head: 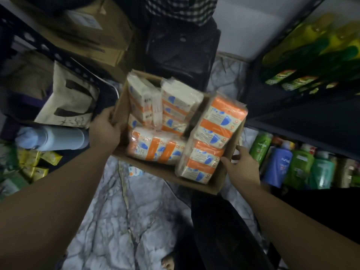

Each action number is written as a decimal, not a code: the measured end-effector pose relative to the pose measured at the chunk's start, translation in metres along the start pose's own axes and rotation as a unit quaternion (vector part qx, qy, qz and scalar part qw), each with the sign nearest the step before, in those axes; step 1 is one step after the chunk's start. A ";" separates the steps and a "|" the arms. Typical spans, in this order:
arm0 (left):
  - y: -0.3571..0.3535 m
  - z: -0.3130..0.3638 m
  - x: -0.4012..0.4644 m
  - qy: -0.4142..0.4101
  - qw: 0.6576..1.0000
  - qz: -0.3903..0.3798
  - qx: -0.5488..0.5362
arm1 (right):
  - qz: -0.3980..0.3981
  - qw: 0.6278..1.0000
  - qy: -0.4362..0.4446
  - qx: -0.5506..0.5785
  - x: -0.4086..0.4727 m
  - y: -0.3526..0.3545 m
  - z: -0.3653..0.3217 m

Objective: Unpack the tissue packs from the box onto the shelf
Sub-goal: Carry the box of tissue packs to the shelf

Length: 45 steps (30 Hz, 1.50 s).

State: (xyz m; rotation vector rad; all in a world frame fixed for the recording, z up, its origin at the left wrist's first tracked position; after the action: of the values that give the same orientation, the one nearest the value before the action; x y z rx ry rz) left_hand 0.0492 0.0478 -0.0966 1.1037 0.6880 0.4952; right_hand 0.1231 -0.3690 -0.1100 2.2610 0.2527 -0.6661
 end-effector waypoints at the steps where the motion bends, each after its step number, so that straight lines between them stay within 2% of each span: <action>1: -0.004 -0.001 0.000 0.013 1.000 -0.002 -0.011 | -0.002 1.000 -0.008 -0.004 0.001 0.001 0.002; 3: 0.011 -0.012 0.002 0.035 0.999 0.002 -0.033 | -0.012 1.000 -0.013 -0.013 0.000 -0.008 -0.012; 7: 0.003 -0.016 -0.013 0.018 0.995 -0.044 -0.087 | 0.001 0.998 -0.020 -0.057 -0.004 0.005 -0.008; 12: 0.028 -0.048 -0.063 0.034 0.995 -0.015 -0.095 | -0.019 0.995 0.021 -0.094 -0.017 0.027 -0.033; 19: 0.083 -0.098 -0.164 0.154 0.980 -0.017 -0.128 | -0.071 0.979 0.091 -0.168 -0.063 0.044 -0.099; 23: 0.119 -0.127 -0.234 0.232 0.961 0.009 -0.148 | -0.103 0.964 0.142 -0.201 -0.103 0.036 -0.140; 28: 0.143 -0.178 -0.329 0.354 0.915 0.066 -0.179 | -0.152 0.937 0.193 -0.250 -0.159 0.002 -0.191; 32: 0.148 -0.209 -0.393 0.451 0.861 0.115 -0.205 | -0.205 0.892 0.268 -0.302 -0.195 -0.044 -0.218; 36: 0.134 -0.239 -0.447 0.482 0.846 0.130 -0.190 | -0.217 0.855 0.317 -0.348 -0.226 -0.095 -0.230; 39: 0.115 -0.260 -0.491 0.540 0.809 0.119 -0.201 | -0.253 0.820 0.366 -0.362 -0.254 -0.143 -0.230; 42: 0.092 -0.280 -0.525 0.565 0.782 0.142 -0.222 | -0.267 0.776 0.416 -0.392 -0.276 -0.189 -0.221; 45: 0.068 -0.300 -0.549 0.588 0.759 0.145 -0.241 | -0.275 0.762 0.437 -0.392 -0.289 -0.227 -0.204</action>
State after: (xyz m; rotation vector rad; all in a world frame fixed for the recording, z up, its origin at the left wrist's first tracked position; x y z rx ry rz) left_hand -0.5499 -0.1050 0.0212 0.2733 1.3702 1.6042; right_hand -0.1263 -0.0585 0.0238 1.4684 1.4017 0.2958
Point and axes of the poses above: each hand's wrist, its own x-axis towards the middle knuckle, its own y-axis out of the back of the hand, z = x × y, the point moved 3 cm from there along x, towards the middle knuckle, and after that the axes turned 10 degrees about x, right-handed, at the moved point
